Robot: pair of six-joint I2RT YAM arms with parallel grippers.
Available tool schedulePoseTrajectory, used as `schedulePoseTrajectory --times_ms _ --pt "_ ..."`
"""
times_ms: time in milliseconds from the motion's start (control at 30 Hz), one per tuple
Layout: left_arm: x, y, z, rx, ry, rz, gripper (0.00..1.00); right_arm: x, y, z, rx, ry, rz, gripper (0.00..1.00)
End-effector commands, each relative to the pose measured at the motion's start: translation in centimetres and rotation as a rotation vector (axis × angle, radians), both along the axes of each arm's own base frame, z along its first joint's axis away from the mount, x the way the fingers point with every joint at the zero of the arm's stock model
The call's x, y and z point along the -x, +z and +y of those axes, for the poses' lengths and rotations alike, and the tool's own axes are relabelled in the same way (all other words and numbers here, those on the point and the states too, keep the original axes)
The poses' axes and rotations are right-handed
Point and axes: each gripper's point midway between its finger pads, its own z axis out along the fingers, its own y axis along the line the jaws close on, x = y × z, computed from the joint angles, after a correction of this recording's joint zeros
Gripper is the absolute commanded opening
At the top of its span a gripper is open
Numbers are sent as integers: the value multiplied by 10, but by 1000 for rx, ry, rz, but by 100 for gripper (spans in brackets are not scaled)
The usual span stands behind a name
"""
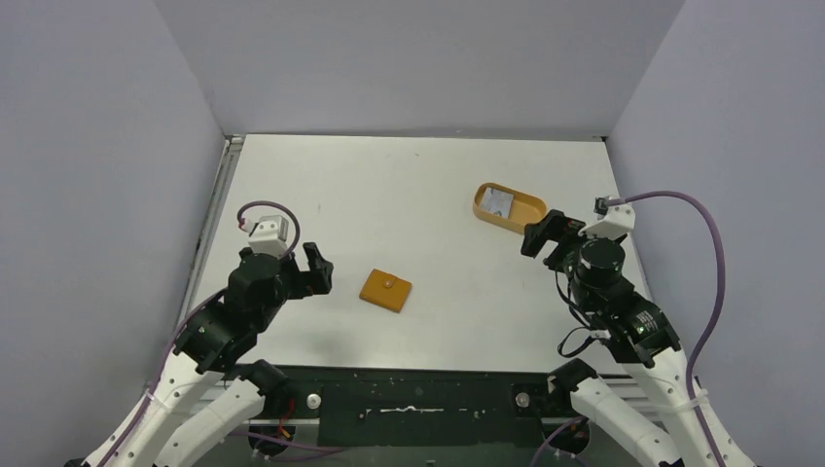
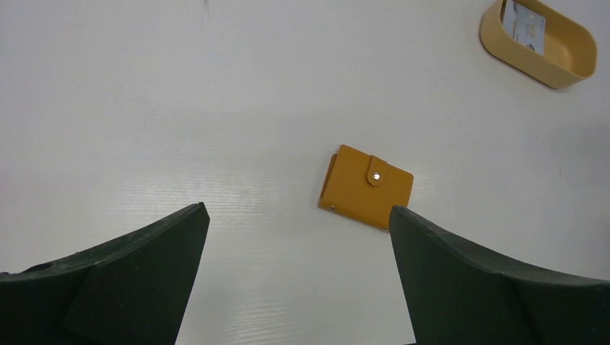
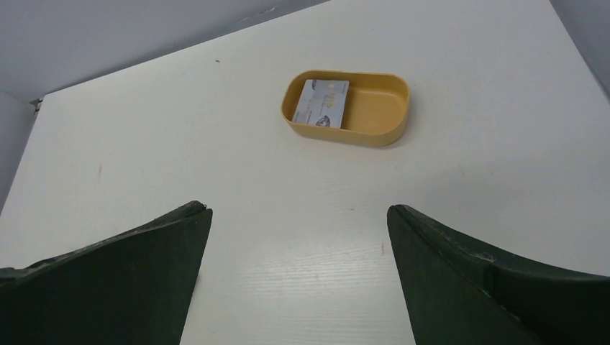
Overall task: Put the credit cards into the card holder
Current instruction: Move the card holder to the center of the board.
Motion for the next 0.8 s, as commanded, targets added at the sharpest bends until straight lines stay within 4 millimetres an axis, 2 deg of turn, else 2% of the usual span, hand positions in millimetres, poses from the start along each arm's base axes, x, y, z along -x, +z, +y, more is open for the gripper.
schedulePoseTrajectory --times_ms 0,267,433,633,767 --pt "-7 15 -4 38 8 -64 97 -4 25 1 7 15 -56 100" --pt "-7 10 -4 40 5 -69 97 -7 24 7 51 58 -37 100" --pt "-8 -4 -6 -2 -14 -19 97 -6 10 13 82 96 35 100" --pt "-2 -34 -11 12 27 140 97 -2 -9 18 82 124 95 100" --pt "-2 -62 -30 108 23 264 96 1 -26 31 40 176 135 100"
